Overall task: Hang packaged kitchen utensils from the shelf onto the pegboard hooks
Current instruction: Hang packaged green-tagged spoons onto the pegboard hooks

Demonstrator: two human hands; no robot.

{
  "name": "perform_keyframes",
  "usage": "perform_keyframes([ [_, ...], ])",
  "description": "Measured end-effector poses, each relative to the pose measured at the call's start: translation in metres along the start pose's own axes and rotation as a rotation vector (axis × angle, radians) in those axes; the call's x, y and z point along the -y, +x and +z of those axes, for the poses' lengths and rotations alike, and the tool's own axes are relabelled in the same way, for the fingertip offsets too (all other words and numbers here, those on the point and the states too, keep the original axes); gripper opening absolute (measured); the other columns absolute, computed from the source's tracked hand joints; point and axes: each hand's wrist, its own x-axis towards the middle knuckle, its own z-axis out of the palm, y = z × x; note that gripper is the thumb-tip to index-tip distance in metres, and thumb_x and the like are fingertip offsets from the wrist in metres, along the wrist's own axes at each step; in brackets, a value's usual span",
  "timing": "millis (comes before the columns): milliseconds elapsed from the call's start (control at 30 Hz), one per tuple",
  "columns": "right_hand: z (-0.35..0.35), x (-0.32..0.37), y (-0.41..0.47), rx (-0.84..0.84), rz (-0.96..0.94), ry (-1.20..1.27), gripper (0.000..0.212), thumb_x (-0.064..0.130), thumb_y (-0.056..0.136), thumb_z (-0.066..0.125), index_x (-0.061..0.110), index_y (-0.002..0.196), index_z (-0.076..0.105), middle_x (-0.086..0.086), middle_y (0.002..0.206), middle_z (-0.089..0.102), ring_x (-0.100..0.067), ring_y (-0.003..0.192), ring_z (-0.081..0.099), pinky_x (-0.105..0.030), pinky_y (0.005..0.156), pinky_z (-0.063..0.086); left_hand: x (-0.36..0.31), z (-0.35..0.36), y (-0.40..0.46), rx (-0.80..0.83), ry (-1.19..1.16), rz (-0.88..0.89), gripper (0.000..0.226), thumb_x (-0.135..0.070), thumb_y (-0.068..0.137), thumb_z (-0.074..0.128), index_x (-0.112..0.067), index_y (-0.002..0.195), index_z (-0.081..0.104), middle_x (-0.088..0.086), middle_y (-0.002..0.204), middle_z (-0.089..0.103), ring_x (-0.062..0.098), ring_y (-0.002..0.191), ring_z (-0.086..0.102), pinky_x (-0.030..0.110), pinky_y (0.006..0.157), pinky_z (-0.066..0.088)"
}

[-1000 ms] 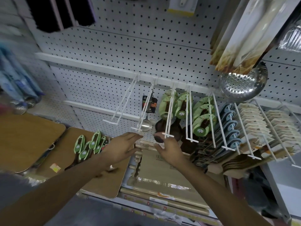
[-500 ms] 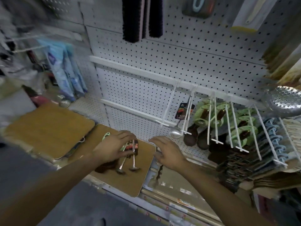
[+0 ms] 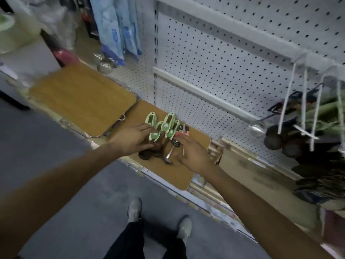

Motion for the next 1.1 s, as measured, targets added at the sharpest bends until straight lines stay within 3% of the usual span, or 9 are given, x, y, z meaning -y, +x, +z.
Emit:
perform_keyframes([
  [133,0.051,-0.004,0.048,0.082,0.125,0.002,0.058,0.037,0.094,0.057,0.019,0.146,0.039,-0.005,0.148,0.045,-0.025,0.133,0.044,-0.034,0.103,0.041,0.055,0.056,0.001,0.077,-0.032,-0.062,0.05,-0.036,0.086,0.075,-0.02,0.132,0.06,0.001,0.135,0.06,0.023,0.123,0.057,0.033,0.088,0.051],
  [300,0.124,-0.026,0.115,0.153,0.239,0.015,0.053,0.037,0.092,0.06,0.017,0.138,0.047,-0.007,0.138,0.052,-0.029,0.126,0.049,-0.037,0.1,0.044,0.117,0.143,0.02,0.211,0.005,-0.065,0.062,-0.034,0.083,0.077,-0.017,0.139,0.054,0.007,0.135,0.06,0.031,0.117,0.06,0.039,0.089,0.054],
  [467,0.211,-0.057,0.18,0.131,0.332,0.032,0.045,0.049,0.09,0.045,0.018,0.119,0.058,-0.006,0.116,0.062,-0.028,0.108,0.058,-0.041,0.086,0.052,0.167,0.221,0.052,0.188,-0.107,-0.239,0.056,-0.036,0.096,0.06,-0.017,0.145,0.043,0.008,0.139,0.054,0.031,0.121,0.052,0.041,0.097,0.048],
  [567,0.25,-0.072,0.211,0.063,0.377,0.086,0.037,0.038,0.096,0.047,0.01,0.116,0.061,-0.011,0.114,0.062,-0.03,0.107,0.058,-0.038,0.086,0.05,0.194,0.261,0.066,0.227,-0.156,-0.373,0.057,-0.043,0.099,0.054,-0.017,0.147,0.039,0.01,0.139,0.053,0.033,0.12,0.052,0.043,0.098,0.047],
  [667,0.278,-0.085,0.238,0.016,0.485,0.148,0.028,0.028,0.096,0.055,0.003,0.107,0.063,-0.015,0.104,0.066,-0.032,0.1,0.062,-0.032,0.079,0.045,0.214,0.288,0.082,0.193,-0.28,-0.595,0.054,-0.048,0.093,0.062,-0.016,0.136,0.052,0.01,0.128,0.063,0.031,0.114,0.059,0.039,0.094,0.05],
  [833,0.307,-0.095,0.263,-0.186,0.661,0.321,0.026,0.024,0.088,0.07,0.006,0.104,0.063,-0.012,0.098,0.072,-0.03,0.095,0.067,-0.026,0.072,0.042,0.215,0.32,0.102,0.023,-0.555,-0.845,0.04,-0.043,0.077,0.081,-0.021,0.105,0.064,-0.005,0.089,0.069,0.016,0.088,0.064,0.031,0.08,0.05],
  [967,0.312,-0.096,0.27,-0.241,0.724,0.358,0.033,0.024,0.08,0.078,0.007,0.101,0.059,-0.011,0.093,0.072,-0.028,0.091,0.067,-0.03,0.074,0.047,0.207,0.326,0.112,-0.065,-0.562,-0.892,0.026,-0.029,0.079,0.08,-0.017,0.1,0.069,-0.002,0.089,0.071,0.017,0.085,0.065,0.029,0.077,0.049],
  [1100,0.311,-0.096,0.277,-0.238,0.818,0.48,0.02,0.018,0.072,0.078,0.005,0.085,0.068,-0.01,0.083,0.072,-0.027,0.083,0.069,-0.029,0.068,0.051,0.201,0.318,0.107,-0.109,-0.646,-0.9,0.018,-0.014,0.082,0.073,-0.014,0.099,0.068,0.003,0.092,0.073,0.022,0.088,0.066,0.031,0.081,0.051],
])
